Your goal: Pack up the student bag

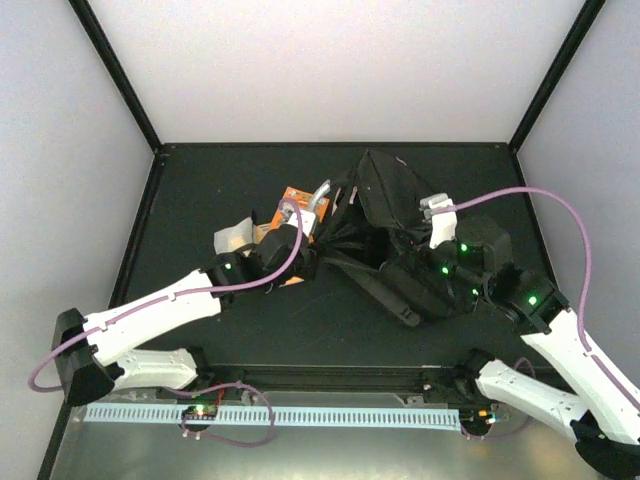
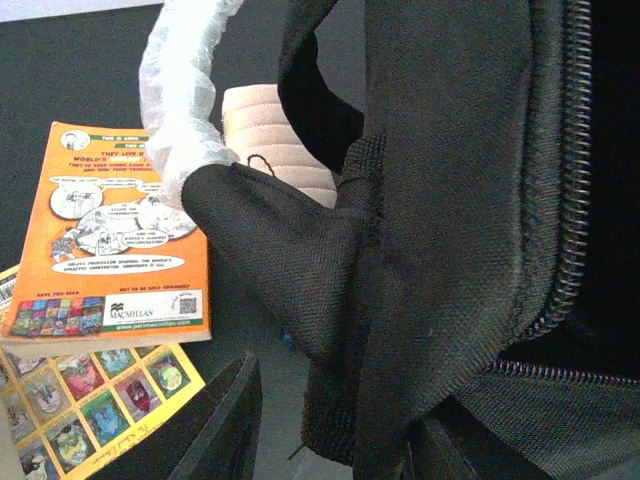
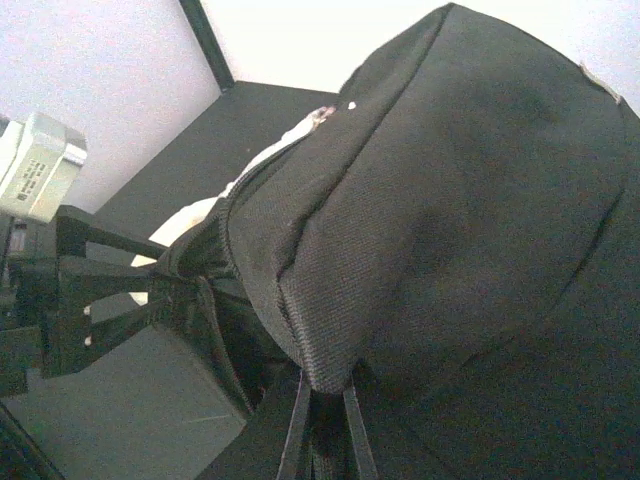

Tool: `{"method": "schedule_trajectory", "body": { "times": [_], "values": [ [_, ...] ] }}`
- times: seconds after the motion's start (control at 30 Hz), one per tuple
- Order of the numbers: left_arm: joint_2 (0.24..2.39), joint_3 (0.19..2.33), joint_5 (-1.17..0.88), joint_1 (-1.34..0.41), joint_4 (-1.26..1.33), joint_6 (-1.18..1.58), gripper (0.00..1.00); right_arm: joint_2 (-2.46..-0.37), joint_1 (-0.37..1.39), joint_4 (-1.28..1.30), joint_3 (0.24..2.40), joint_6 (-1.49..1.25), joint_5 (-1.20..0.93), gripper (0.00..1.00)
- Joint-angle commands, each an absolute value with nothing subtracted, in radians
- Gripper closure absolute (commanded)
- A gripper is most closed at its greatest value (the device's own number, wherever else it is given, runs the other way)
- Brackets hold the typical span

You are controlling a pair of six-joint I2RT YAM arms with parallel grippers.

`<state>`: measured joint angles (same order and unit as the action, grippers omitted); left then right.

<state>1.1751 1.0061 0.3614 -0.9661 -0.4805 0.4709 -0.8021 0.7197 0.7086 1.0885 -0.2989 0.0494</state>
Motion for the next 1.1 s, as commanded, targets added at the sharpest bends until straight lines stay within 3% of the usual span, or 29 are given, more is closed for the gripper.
{"method": "schedule_trajectory", "body": {
  "times": [0.0, 0.13, 0.4, 0.6, 0.73, 1.07],
  "values": [
    [1.157, 0.981, 0.436, -0.921, -0.619, 0.462, 0.65, -0.75, 0.71, 0.608, 1.109, -0.285, 0.098, 0.98],
    [1.104, 1.007, 0.363, -0.919, -0.578, 0.411, 0.59, -0.781, 0.71, 0.628, 1.113, -0.273, 0.082, 0.98],
    [0.974, 1.025, 0.177, -0.891, -0.423, 0.339, 0.18, -0.787, 0.71, 0.622, 1.104, -0.225, -0.008, 0.98],
    [1.036, 1.117, -0.062, -0.811, -0.39, 0.345, 0.05, -0.797, 0.71, 0.617, 1.1, -0.211, -0.061, 0.98],
    [1.12, 1.208, -0.121, -0.794, -0.43, 0.31, 0.07, -0.803, 0.71, 0.616, 1.099, -0.214, -0.073, 0.98],
    [1.306, 1.353, -0.082, -0.792, -0.566, 0.226, 0.4, -0.815, 0.709, 0.607, 1.107, -0.218, -0.092, 0.98]
  ]
}}
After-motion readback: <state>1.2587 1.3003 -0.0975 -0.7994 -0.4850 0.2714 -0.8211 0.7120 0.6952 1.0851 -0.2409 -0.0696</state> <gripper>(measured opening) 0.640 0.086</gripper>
